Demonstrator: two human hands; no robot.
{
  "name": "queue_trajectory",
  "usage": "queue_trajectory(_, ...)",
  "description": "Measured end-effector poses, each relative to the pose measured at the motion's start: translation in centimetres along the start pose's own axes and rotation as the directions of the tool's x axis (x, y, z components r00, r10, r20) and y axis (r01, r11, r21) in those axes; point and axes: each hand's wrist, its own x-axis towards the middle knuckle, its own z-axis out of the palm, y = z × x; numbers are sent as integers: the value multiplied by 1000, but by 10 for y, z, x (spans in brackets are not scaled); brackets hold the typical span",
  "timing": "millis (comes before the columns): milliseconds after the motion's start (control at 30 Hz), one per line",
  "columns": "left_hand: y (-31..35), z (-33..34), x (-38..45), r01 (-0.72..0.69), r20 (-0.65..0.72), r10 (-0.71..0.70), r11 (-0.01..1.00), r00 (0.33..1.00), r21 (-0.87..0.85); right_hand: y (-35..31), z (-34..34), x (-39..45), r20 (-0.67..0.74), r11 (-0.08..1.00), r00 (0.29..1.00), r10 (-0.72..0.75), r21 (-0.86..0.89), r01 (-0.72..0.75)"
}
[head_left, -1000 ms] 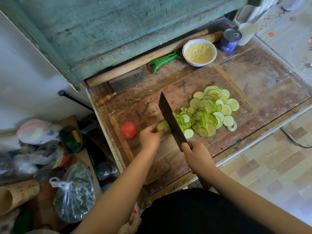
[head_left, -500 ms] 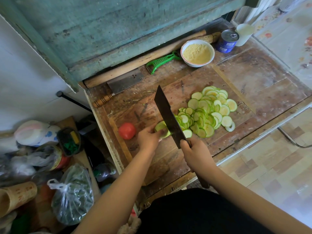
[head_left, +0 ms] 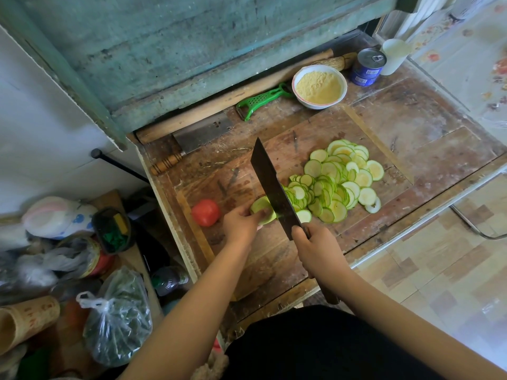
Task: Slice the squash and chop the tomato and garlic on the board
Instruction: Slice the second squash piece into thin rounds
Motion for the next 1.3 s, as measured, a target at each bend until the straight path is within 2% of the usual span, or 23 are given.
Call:
queue_trajectory(267,0,0,-1,-1,-3,1,1000,1000,-1,-5,2,1,24,999,1000,7,-47,-6)
queue_trajectory(533,-4,2,2,-23,-43,28,995,999,97,-6,10,14,57,989,997,48,-139,-40)
queue_trajectory(733,1,2,1,-14,-74,20,996,997,84,3,13,18,51,990,993,105,-103,-99)
queue_trajectory(933,0,3,0,24,-62,-16,990,998,136,1,6,13,2,999,999,40,-35,-39)
queue_trajectory(1100,6,6,-4,27,-7,-26,997,1000,78,-5,1,9,-22,999,999,-25,-26,24)
queue_trajectory(1300,5,9,-4,33,-46,-30,997,999,65,-5,-3,3,-25,998,999,-27,-51,26)
